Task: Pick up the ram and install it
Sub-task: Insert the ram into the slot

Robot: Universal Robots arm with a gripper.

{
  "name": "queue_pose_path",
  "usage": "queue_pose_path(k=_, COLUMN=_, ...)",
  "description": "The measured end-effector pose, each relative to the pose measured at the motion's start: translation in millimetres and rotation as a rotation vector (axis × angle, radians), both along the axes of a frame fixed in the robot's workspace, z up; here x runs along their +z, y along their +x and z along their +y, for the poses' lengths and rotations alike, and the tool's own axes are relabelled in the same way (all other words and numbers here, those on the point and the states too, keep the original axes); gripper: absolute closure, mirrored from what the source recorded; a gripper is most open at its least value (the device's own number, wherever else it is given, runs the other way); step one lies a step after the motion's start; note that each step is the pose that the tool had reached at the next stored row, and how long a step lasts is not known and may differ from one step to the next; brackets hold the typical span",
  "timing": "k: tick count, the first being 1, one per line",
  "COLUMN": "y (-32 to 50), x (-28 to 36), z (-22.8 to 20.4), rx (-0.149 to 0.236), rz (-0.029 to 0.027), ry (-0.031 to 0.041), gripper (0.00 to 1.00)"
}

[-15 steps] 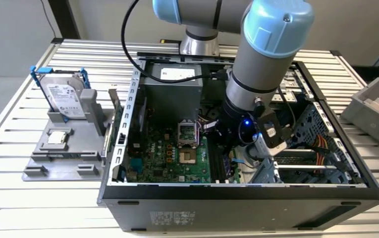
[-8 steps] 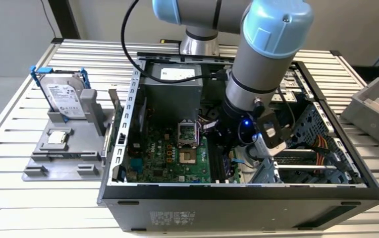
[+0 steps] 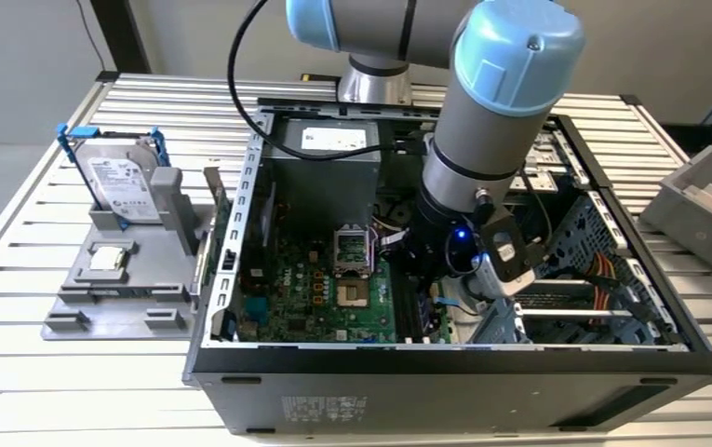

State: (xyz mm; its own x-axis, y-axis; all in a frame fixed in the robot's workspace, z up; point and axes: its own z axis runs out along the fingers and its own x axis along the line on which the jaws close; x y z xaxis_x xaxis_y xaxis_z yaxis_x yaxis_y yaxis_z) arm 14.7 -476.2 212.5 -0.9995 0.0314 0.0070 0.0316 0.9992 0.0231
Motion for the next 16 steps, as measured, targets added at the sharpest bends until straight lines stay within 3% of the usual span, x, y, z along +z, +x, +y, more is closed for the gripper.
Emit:
queue_pose_path(k=3, y=0.0, x=-0.1, z=0.0, rx=0.0, rz=0.0, ry=0.0, gripper=1.0)
queue_pose_path(k=4, y=0.1, x=-0.6, z=0.3, rx=0.0, rz=-0.0003, ry=0.0016, gripper=0.0)
queue_pose_path(k=8, y=0.0, x=0.1, z=0.0, rx=0.0, rz=0.0001, ry=-0.0001, gripper=0.0)
queue_pose_path(k=10, y=0.0, x=4.2, z=0.0, rx=0.0, rz=0.0017, ry=0.0003, gripper=0.0)
queue_pose_path(k=16, y=0.0, x=31.3, z=0.0, rx=0.0, rz=0.0051, ry=0.0002, gripper=0.0)
